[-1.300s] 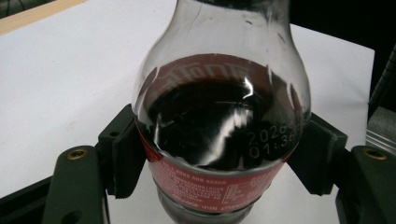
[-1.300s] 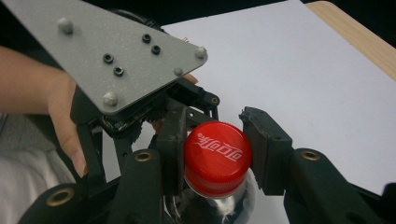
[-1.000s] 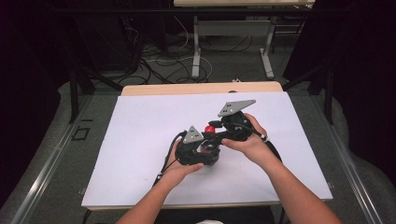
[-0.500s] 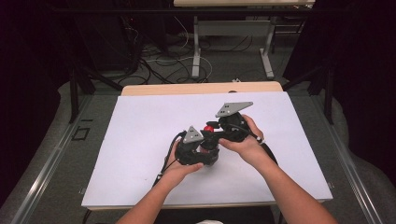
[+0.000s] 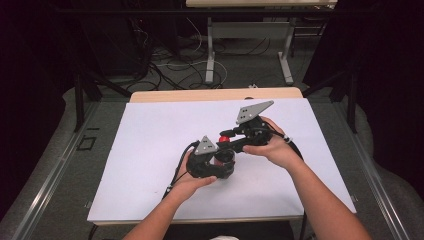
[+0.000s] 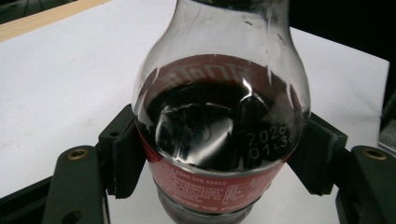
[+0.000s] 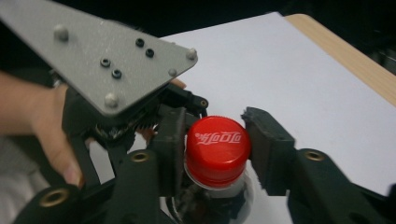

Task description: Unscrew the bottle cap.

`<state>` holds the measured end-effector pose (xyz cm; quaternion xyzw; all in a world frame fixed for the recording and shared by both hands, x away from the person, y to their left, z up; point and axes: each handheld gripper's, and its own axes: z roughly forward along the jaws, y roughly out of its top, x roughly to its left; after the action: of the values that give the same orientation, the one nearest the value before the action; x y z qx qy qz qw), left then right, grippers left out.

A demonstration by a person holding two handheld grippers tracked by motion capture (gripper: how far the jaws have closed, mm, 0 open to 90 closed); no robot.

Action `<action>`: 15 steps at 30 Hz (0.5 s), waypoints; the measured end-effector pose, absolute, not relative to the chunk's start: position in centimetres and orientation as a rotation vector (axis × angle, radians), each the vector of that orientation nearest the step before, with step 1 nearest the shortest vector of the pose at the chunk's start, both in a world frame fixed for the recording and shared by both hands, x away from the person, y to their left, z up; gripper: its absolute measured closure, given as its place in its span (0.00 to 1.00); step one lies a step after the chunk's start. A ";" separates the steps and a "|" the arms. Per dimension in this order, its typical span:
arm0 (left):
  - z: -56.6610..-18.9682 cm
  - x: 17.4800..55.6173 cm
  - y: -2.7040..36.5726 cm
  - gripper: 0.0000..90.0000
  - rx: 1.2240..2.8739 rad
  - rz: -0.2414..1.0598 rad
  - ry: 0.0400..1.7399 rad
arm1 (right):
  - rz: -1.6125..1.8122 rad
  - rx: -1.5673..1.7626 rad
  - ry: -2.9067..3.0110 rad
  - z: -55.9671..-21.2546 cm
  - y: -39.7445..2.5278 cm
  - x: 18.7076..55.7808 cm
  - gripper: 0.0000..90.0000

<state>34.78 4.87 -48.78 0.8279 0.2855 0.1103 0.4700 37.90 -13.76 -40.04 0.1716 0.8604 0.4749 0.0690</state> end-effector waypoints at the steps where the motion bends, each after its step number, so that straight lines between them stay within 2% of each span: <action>1: -48.8 34.8 4.8 0.33 2.012 0.274 0.717 | 1.408 0.548 2.560 -40.0 -13.6 37.6 0.61; 8: -48.8 34.7 4.5 0.33 2.008 0.303 0.747 | 1.341 0.768 2.392 -40.1 -12.4 35.7 0.60; 11: -48.8 34.6 4.4 0.33 2.013 0.303 0.746 | 1.326 0.821 2.372 -40.3 -12.4 35.7 0.67; 15: -48.9 34.6 4.5 0.33 2.021 0.283 0.726 | 1.354 0.782 2.422 -40.4 -12.7 36.2 0.68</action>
<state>34.62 4.48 -48.90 0.8243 0.2961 0.1155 0.4685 36.19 -12.71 -40.40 0.2690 0.8330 0.4659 0.1290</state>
